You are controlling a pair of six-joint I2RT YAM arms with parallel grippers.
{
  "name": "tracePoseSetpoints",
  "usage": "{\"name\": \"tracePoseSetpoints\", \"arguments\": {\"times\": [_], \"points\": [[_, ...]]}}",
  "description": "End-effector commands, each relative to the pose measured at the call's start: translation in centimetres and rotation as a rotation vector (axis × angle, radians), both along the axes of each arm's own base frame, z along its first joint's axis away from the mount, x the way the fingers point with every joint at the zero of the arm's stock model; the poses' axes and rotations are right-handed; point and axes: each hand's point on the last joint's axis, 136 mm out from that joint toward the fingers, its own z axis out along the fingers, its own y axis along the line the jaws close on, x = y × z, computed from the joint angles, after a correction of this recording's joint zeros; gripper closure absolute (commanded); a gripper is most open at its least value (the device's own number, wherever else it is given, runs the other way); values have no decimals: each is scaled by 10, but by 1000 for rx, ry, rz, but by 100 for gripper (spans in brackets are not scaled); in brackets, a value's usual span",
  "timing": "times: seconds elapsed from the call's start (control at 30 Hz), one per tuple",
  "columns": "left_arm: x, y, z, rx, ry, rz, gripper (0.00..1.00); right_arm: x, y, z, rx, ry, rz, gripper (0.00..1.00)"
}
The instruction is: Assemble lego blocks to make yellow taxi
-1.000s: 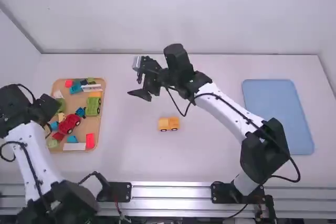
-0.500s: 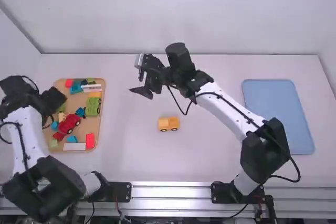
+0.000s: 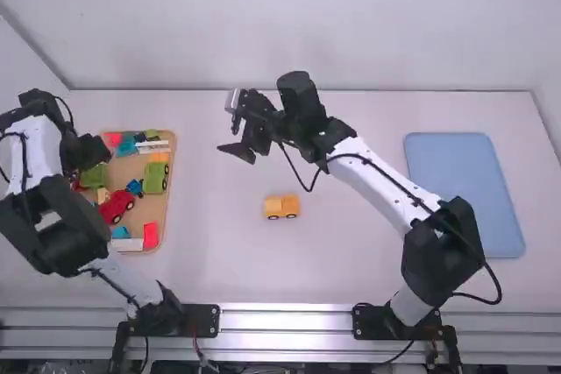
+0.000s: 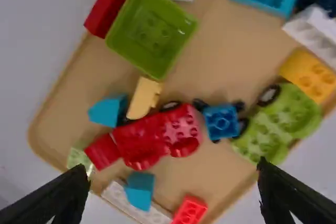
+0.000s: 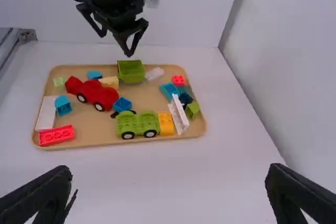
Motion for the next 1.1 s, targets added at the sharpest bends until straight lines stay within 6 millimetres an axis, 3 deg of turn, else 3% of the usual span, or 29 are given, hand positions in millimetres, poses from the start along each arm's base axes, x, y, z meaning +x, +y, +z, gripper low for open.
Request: {"name": "tracePoseSetpoints", "arguments": {"times": [0.0, 0.07, 0.17, 0.33, 0.47, 0.63, 1.07], "points": [[-10, 15, -20, -8, 79, -109, 24, 7, -2, 15, 19, -27, -13, 2], [-13, 20, -36, -24, 106, -165, 39, 7, -1, 15, 20, -28, -14, 2], [-9, 13, -51, -62, 101, -239, 43, 8, -1, 16, 22, -32, -14, 2], [-5, 11, -73, -63, 68, -255, 45, 7, -1, 16, 23, -32, -12, 2], [-14, 6, -93, -75, 84, -251, 50, 11, -6, 14, 16, -23, -25, 2], [-21, 17, -111, -35, 75, -210, 50, 11, -6, 13, 12, -18, -27, 2], [-31, 25, -133, -45, 3, -159, 53, 13, -9, 12, 11, -16, -31, 2]]}}
